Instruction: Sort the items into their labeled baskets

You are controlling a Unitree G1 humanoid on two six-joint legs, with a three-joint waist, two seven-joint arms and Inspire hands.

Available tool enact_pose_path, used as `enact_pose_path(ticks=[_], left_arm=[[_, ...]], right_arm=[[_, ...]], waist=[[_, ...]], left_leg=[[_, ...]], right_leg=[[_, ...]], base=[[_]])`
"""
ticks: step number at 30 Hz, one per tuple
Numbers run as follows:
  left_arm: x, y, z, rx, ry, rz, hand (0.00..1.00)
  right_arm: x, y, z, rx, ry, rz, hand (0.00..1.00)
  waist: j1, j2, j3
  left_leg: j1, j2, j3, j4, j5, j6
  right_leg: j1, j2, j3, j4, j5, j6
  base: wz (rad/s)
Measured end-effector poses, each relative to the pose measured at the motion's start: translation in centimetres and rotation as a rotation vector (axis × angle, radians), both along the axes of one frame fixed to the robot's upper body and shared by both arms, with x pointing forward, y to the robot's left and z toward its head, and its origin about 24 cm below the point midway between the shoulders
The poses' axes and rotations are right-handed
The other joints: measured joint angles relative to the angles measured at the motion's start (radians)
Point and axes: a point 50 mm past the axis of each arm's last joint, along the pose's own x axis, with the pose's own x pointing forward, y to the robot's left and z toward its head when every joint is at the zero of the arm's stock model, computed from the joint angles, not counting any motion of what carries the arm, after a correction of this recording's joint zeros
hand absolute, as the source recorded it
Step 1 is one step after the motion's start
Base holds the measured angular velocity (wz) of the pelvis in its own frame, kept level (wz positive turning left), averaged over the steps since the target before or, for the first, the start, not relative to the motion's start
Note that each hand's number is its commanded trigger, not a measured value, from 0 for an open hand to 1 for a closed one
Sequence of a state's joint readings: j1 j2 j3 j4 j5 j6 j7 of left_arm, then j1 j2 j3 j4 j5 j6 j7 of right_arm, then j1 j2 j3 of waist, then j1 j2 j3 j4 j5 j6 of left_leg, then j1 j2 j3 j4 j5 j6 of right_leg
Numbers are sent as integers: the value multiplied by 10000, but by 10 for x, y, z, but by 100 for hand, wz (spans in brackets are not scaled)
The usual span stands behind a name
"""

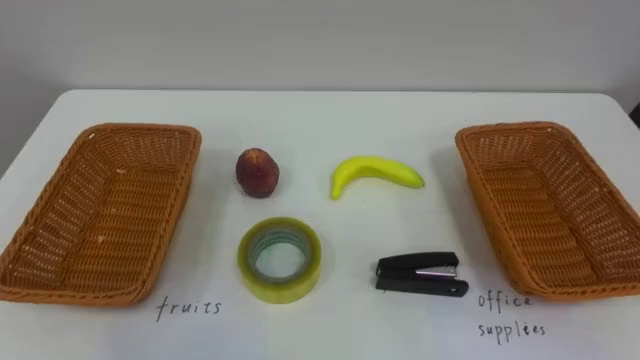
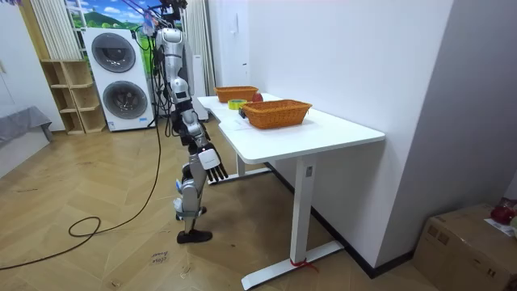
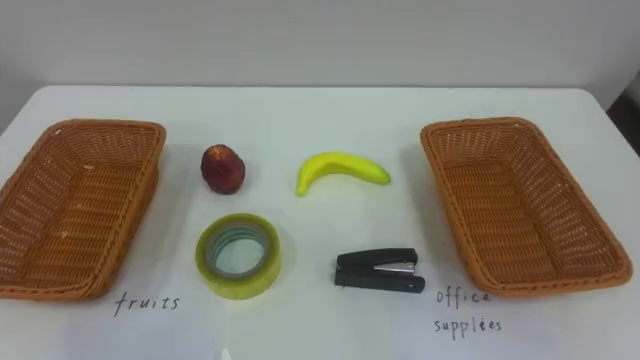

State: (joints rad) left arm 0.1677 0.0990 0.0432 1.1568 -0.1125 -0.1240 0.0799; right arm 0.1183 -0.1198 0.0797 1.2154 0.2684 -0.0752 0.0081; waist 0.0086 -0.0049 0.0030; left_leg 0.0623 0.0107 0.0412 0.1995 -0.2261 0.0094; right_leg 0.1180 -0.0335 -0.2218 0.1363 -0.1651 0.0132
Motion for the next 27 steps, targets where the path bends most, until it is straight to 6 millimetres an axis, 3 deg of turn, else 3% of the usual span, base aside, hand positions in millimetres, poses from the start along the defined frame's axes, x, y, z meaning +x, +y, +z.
enact_pose_path(ticks=[8, 14, 27], left_arm=[[0, 1, 0, 173, 12, -82, 0], [0, 2, 1, 329, 36, -49, 0], [-14, 11, 1, 1070, 470, 402, 0]], right_arm=[[-1, -3, 0, -42, -31, -396, 0], [-9, -3, -1, 305, 104, -1123, 0], [-29, -9, -1, 338, 318, -2820, 0]], waist=[[-44, 4, -3], [-43, -84, 42], [-76, -250, -26]], left_leg=[[43, -12, -25, -25, 0, 0], [153, -26, -3, -48, 1, 1], [210, -23, 117, -100, 3, 4]], right_leg=[[77, -7, -26, -4, 0, 0], [201, -12, -3, -7, -9, 15], [132, -5, 272, 1, -15, 20]], base=[[1], [2], [-4]])
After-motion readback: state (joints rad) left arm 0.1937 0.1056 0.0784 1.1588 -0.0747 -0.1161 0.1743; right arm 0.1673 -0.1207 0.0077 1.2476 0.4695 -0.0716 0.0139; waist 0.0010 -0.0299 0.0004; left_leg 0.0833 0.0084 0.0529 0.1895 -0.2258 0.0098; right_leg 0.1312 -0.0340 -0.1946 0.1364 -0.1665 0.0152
